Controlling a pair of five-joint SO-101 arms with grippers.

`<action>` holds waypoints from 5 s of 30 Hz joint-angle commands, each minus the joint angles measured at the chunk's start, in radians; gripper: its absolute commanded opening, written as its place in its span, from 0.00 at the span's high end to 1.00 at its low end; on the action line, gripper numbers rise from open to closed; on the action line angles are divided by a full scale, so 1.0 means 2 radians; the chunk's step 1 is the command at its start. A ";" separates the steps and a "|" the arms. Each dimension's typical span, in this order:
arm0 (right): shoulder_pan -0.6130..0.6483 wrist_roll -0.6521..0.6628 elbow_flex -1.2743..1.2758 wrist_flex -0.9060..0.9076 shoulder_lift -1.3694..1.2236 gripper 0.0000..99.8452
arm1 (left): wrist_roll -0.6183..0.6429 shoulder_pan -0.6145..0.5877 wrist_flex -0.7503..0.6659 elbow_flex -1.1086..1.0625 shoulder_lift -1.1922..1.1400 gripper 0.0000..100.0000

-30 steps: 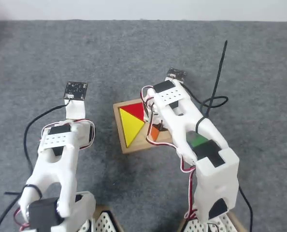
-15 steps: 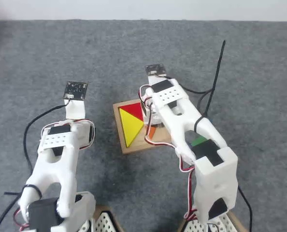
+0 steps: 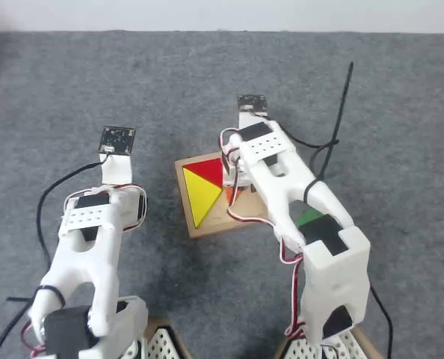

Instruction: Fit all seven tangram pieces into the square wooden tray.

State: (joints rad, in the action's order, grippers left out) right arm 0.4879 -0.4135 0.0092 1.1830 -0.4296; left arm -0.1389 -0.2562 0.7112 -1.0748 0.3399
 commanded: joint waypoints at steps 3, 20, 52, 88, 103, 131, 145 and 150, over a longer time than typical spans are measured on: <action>-0.013 -0.003 -0.010 0.020 0.097 0.91 | -0.003 0.002 -0.009 0.001 0.003 0.88; 0.034 -0.109 -0.011 -0.034 0.032 0.71 | -0.003 0.002 -0.009 0.001 0.003 0.88; 0.013 -0.153 -0.005 -0.020 -0.014 0.75 | -0.003 0.002 -0.010 -0.002 0.004 0.88; 0.016 -0.145 -0.021 0.043 -0.011 0.82 | -0.003 0.003 -0.010 -0.003 0.004 0.88; 0.049 -0.147 -0.024 0.001 -0.018 0.82 | -0.003 0.003 -0.010 -0.003 0.004 0.88; 0.018 -0.142 -0.031 0.046 0.008 0.71 | -0.003 0.003 -0.011 -0.003 0.004 0.88; -0.008 -0.121 -0.035 0.055 -0.002 0.71 | -0.003 0.002 -0.011 -0.003 0.004 0.88; -0.020 -0.104 -0.035 0.055 -0.001 0.71 | -0.003 0.002 -0.011 -0.003 0.004 0.88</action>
State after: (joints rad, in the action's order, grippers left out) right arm 0.4680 -0.6621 -0.0353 1.2858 -0.4434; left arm -0.1389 -0.2562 0.7081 -1.0840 0.3399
